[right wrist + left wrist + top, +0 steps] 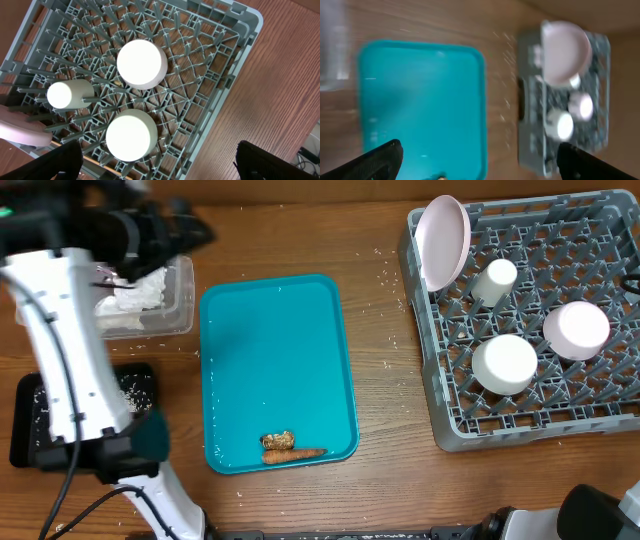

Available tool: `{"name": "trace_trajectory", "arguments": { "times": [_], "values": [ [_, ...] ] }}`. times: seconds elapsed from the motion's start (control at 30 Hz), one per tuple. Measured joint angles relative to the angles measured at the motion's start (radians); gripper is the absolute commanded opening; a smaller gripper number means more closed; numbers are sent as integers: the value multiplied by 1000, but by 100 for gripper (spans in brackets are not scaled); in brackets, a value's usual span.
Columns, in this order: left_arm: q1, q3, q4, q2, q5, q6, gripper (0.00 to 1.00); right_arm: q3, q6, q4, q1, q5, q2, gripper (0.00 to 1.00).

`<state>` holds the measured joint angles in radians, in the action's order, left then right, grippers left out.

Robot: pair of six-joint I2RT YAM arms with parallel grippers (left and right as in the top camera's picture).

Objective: Sort waste into correct bins and load items into the dishwasher
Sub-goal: 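Move the left gripper over the teal tray toward the brown scrap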

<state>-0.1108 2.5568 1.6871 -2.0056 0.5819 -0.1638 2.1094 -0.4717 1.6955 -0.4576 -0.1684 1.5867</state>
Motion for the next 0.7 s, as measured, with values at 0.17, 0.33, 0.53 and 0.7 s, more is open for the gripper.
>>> {"name": "trace_trajectory", "arguments": {
  "times": [0.17,0.33,0.53,0.7],
  "values": [
    [185,-117,-3,14,-82,37,100,0,0,0,0,0,0,100],
    [319,-360,-11,148,-319,-21,100,0,0,0,0,0,0,100],
    [402,-712,-2,388,-419,-127,100,0,0,0,0,0,0,100],
    [439,-965,-36,423,-437,-232,100,0,0,-1,0,-1,0,100]
  ]
}}
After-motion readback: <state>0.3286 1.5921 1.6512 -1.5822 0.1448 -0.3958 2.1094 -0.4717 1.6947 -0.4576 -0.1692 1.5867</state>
